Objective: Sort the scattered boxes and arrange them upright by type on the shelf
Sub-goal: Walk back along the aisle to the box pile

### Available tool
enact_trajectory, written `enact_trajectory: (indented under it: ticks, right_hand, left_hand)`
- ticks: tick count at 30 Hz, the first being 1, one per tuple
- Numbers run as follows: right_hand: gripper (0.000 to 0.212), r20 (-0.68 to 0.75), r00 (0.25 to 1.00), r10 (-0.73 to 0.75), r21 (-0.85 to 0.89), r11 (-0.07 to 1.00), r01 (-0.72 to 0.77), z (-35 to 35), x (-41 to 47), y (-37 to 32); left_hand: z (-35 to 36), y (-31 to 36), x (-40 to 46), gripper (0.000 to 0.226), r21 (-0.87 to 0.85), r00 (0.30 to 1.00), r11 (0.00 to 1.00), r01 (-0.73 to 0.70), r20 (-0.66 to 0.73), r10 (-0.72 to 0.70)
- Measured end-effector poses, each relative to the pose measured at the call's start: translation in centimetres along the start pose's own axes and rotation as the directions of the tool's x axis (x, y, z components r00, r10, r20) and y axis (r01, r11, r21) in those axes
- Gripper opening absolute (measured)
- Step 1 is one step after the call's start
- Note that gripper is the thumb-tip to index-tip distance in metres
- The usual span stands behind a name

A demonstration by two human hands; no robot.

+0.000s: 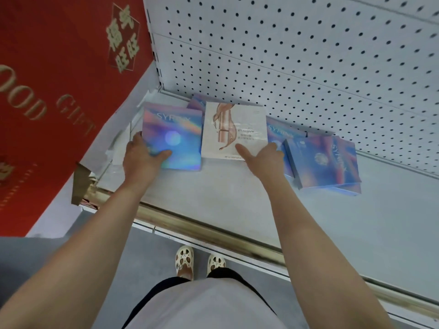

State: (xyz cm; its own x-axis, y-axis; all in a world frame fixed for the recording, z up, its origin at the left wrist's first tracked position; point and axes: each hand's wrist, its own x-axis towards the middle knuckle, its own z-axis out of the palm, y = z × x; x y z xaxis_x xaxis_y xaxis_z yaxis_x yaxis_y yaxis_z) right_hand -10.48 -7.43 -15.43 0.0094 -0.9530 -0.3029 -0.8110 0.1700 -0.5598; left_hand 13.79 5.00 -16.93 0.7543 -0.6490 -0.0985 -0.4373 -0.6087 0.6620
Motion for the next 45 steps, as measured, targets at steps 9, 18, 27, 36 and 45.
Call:
enact_trajectory:
  ticks: [9, 18, 27, 36, 45]
  right_hand:
    - [0.056, -0.126, 0.985, 0.118, 0.652, 0.759, -0.007, -5.0, 0.2, 0.1]
    - [0.018, -0.404, 0.866, -0.293, 0.289, 0.858, 0.425, -13.6, 0.1, -1.8]
    - [0.065, -0.051, 0.904, -0.425, -0.465, 0.811, 0.355, -14.1, 1.6, -3.9]
    - [0.034, -0.265, 0.961, -0.075, 0.343, 0.925, 0.166, -11.0, -0.3, 2.4]
    - [0.025, -0.387, 0.920, 0.062, 0.695, 0.675, 0.247, -8.8, -3.0, 4.5]
  left_hand:
    - [-0.6, 3.0, -1.0, 0.038, -0.274, 0.997, 0.959, -0.076, -0.032, 0.069]
    - [0.4, 5.0, -2.7, 0.043, -0.443, 0.988, 0.895, -0.042, 0.116, 0.104]
    - [1.1, 6.3, -2.4, 0.036, -0.539, 0.963, 0.841, -0.051, 0.195, 0.184]
    - [2.3, 6.4, -1.5, 0.041, -0.598, 0.946, 0.801, 0.043, 0.282, 0.160]
    - [4.1, 6.4, -2.4, 0.013, -0.645, 0.917, 0.764, 0.004, 0.307, 0.255]
